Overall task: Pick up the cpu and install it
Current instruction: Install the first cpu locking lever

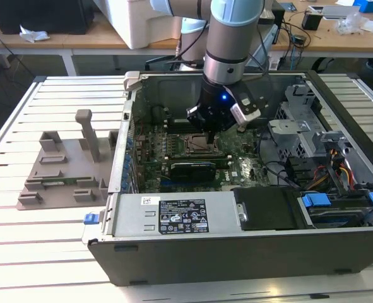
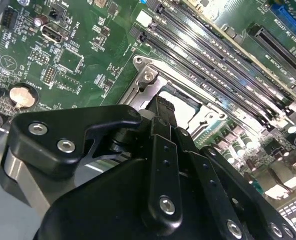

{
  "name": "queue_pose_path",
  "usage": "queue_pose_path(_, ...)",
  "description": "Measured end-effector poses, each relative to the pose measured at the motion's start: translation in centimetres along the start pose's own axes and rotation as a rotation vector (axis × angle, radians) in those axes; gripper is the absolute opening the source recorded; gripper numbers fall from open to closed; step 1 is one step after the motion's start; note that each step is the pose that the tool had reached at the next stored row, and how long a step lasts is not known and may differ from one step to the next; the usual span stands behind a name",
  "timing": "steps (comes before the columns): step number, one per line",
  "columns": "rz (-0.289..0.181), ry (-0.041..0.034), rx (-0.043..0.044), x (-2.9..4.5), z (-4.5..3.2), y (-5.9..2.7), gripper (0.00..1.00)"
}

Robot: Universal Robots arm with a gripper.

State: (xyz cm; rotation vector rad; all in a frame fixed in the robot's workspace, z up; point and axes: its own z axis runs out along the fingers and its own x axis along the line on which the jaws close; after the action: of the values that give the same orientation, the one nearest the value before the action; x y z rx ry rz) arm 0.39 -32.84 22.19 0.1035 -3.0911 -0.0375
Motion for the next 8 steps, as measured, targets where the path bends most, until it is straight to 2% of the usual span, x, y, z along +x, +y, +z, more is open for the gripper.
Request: queue_pose_path(8,0.000,0.0000,0.0000,0.04,-0.90,0.02,0.11)
